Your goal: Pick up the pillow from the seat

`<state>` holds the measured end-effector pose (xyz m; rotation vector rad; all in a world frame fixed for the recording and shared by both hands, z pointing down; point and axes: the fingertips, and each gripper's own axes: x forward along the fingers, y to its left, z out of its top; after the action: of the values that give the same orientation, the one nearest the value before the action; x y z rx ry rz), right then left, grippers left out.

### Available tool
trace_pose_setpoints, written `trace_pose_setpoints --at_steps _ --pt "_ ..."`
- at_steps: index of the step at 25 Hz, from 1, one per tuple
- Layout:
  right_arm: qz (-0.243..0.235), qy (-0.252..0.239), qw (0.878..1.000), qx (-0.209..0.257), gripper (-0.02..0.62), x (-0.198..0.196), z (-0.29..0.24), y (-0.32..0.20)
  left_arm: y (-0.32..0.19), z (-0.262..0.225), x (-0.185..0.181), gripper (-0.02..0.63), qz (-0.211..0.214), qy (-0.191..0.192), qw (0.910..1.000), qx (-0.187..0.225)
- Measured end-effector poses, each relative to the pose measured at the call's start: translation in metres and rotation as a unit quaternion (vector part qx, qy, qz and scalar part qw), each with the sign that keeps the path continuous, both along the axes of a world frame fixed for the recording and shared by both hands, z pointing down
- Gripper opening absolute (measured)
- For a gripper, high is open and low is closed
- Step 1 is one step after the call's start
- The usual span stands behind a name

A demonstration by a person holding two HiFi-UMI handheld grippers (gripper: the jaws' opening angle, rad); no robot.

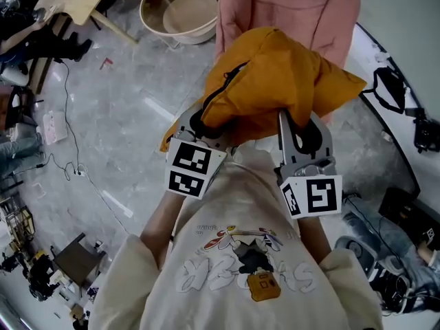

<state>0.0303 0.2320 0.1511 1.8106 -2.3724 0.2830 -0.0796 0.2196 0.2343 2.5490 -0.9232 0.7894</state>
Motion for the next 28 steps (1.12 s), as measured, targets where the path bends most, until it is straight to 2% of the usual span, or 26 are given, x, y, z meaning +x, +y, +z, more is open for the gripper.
trace_pose_setpoints --at_steps 3,12,28 --pt "0.008 0.004 1.0 -0.003 0.109 -0.002 -0.002 0.001 0.002 0.001 -0.001 0.215 0.005 0.005 0.9999 -0.011" --pt "0.024 0.014 1.0 0.001 0.109 -0.011 -0.001 -0.004 -0.01 0.004 -0.01 0.215 0.016 0.014 0.9998 -0.003" --pt "0.051 0.03 0.998 -0.019 0.109 -0.031 0.006 -0.013 -0.022 0.014 -0.028 0.215 0.044 0.026 0.9985 -0.022"
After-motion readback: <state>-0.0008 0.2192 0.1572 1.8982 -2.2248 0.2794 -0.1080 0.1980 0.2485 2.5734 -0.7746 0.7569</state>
